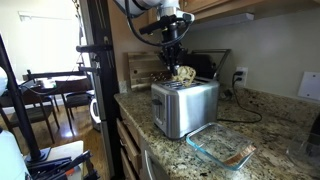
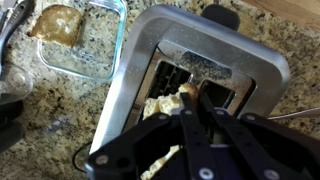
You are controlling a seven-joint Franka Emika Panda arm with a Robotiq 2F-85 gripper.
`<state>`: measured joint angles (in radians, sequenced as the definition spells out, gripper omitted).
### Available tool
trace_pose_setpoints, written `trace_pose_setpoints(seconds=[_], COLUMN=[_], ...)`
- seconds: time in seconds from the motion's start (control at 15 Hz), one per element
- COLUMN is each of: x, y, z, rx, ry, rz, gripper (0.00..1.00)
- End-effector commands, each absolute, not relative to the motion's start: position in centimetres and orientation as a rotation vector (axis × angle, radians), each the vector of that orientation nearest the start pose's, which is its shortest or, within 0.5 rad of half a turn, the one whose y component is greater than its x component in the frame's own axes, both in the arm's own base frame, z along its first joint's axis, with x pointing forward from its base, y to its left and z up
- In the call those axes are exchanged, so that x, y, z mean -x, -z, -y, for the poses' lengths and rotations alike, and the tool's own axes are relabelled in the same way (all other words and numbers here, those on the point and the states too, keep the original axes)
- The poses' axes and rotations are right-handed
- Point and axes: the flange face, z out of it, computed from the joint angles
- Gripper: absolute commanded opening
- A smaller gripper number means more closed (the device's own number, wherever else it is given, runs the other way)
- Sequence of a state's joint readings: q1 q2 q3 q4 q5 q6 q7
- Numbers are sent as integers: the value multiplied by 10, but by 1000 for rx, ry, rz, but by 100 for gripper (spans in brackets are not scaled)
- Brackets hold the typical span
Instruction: Put a slice of bread in the right compartment of the toaster
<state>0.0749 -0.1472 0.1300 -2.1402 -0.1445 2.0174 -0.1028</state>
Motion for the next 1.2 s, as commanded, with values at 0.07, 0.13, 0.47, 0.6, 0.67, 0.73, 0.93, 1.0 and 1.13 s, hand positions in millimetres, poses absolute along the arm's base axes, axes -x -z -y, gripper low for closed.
trace_pose_setpoints(seconds=[0.07,0.13,0.47,0.6,0.67,0.73,0.93,1.0,1.13], x=[-502,-502,-503,-503,-503,-503,-503,-504,-503], y=[-479,-480,-481,-481,-481,-481,-481,-481,-481], z=[-94,-94,-90,-90,-90,-90,-89,-89,-88], rx=[3169,3165,3162,3164,3165,3165,3164,3165,3169], ry=[-6,-9,-29,-34,-35,-36,-38,-38,-35], rz=[670,674,675,675,674,675,674,673,669], gripper=[5,5,37,47,52,59,78,85,97])
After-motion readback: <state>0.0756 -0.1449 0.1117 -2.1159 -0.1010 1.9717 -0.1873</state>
